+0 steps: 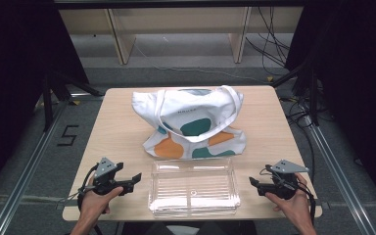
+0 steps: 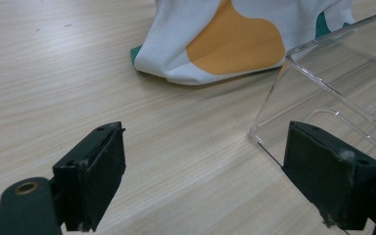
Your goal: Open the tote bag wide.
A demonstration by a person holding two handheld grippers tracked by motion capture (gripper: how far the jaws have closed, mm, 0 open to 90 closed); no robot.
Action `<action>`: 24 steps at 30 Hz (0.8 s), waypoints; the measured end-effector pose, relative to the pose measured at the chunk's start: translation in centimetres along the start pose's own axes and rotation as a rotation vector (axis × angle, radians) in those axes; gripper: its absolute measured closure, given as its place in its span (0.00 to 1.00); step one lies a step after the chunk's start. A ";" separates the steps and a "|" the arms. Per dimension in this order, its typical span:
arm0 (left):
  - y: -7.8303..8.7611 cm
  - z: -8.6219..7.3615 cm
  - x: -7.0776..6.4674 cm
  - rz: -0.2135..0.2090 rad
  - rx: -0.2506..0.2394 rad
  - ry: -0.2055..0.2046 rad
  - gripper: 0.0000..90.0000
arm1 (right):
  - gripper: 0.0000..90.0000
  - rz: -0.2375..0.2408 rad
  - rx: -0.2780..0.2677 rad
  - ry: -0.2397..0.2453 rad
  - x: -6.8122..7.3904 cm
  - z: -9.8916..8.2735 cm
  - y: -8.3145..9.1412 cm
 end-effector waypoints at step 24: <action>0.0 0.1 0.0 -0.002 0.000 -0.005 0.17 | 0.27 0.010 -0.019 0.000 -0.4 0.5 -0.2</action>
Point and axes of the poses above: each handheld gripper's, and its own axes: y roughly backward along the jaws, z roughly out of its top, x roughly to its left, the point moved 1 cm from there along -y, roughly forward along the jaws, and after that the axes turned 4 degrees about -x, right-handed, at the moved point
